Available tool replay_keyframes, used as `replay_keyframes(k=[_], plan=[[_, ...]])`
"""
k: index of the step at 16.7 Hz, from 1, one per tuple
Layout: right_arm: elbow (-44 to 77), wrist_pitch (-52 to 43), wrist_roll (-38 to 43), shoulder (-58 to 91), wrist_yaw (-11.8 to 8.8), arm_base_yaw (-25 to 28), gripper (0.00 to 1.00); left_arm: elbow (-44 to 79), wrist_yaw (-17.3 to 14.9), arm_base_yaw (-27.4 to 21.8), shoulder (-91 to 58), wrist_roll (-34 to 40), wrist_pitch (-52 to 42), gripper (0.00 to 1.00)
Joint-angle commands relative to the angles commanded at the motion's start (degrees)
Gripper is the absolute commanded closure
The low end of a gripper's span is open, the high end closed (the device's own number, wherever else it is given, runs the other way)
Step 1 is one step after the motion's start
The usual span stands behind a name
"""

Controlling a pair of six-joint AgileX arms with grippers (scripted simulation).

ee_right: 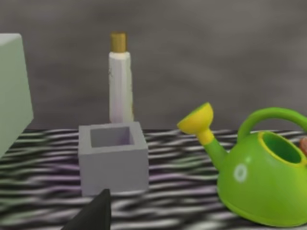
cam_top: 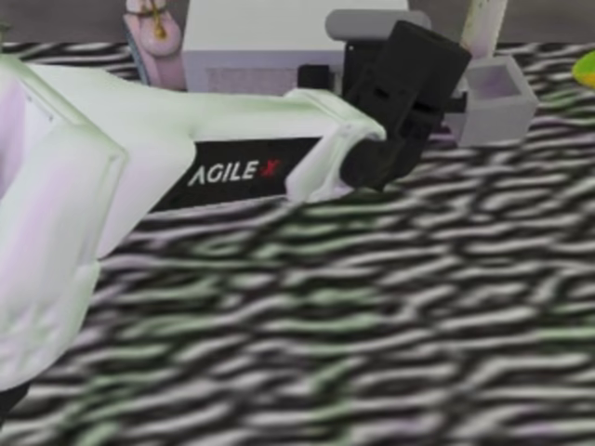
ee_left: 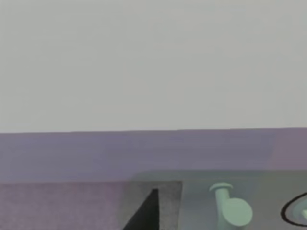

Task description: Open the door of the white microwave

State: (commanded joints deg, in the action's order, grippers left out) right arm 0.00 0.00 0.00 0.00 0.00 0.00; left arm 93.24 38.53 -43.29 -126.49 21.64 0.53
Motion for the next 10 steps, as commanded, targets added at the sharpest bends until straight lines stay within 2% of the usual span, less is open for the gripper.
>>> replay_keyframes(k=[3, 10], plan=[[0.0, 0.0, 0.0, 0.0, 0.0, 0.0, 0.0, 0.0, 0.0, 0.0, 0.0, 0.0, 0.0, 0.98], [0.0, 0.0, 0.0, 0.0, 0.0, 0.0, 0.0, 0.0, 0.0, 0.0, 0.0, 0.0, 0.0, 1.0]])
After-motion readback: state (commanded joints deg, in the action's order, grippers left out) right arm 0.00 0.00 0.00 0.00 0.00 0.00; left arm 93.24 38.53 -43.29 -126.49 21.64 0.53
